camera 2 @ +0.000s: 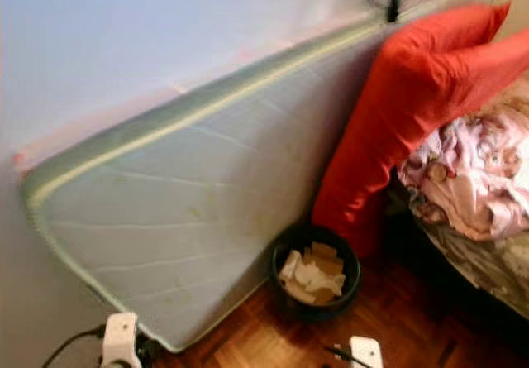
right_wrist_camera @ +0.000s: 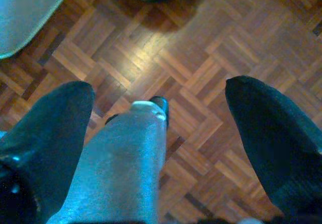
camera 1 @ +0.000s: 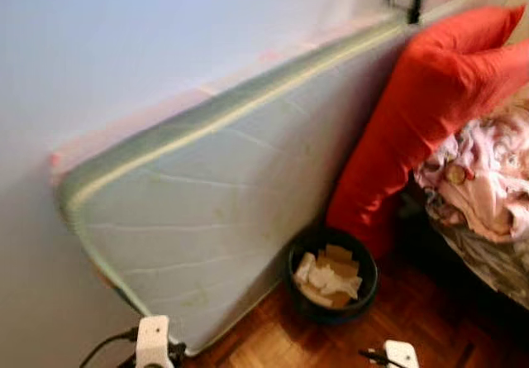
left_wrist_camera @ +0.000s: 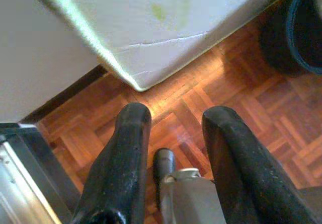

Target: Clean up the room

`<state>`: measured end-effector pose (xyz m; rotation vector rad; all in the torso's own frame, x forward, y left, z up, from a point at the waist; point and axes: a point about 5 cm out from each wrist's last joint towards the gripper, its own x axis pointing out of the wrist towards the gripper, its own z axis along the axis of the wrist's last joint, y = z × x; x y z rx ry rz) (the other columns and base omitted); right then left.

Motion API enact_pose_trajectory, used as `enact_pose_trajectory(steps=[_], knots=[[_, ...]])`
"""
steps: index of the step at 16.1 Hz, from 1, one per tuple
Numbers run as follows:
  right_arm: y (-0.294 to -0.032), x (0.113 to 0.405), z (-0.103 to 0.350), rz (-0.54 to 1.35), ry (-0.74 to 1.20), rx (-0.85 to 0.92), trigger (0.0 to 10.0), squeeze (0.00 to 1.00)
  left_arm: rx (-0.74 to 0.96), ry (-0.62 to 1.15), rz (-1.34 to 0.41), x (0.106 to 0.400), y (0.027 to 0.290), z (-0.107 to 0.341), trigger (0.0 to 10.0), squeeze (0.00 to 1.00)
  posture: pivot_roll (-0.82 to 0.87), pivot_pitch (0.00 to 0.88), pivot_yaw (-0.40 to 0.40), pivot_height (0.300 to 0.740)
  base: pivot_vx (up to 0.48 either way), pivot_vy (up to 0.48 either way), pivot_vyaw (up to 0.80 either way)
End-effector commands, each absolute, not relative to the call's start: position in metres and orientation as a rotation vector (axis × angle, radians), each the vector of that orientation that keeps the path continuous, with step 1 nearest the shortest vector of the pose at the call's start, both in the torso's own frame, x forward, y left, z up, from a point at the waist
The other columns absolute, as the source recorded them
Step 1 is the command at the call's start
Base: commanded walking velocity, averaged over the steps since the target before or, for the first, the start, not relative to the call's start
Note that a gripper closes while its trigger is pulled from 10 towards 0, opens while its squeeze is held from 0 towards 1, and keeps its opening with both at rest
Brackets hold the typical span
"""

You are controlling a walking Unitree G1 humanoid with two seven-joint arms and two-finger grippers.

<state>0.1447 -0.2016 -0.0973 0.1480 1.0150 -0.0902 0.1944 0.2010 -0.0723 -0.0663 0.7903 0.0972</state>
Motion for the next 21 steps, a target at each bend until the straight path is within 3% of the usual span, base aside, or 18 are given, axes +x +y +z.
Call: enact_pose_trajectory(steps=[1, 21], knots=[[-0.2097, 0.1798, -0.0817, -0.058, 0.959, 0.148, 10.0, 0.00, -0.025, 0.908, 0.078, 0.1989, 0.2085, -0.0728, 10.0, 0.00, -0.03, 0.000, -0.009, 0.740, 0.000, -0.322, 0.00], [-0.2092, 0.1806, -0.0813, -0.054, 0.952, 0.144, 10.0, 0.00, -0.026, 0.910, 0.077, 0.1989, 0.2089, -0.0728, 10.0, 0.00, -0.04, 0.000, 0.000, 0.740, 0.000, -0.321, 0.00]])
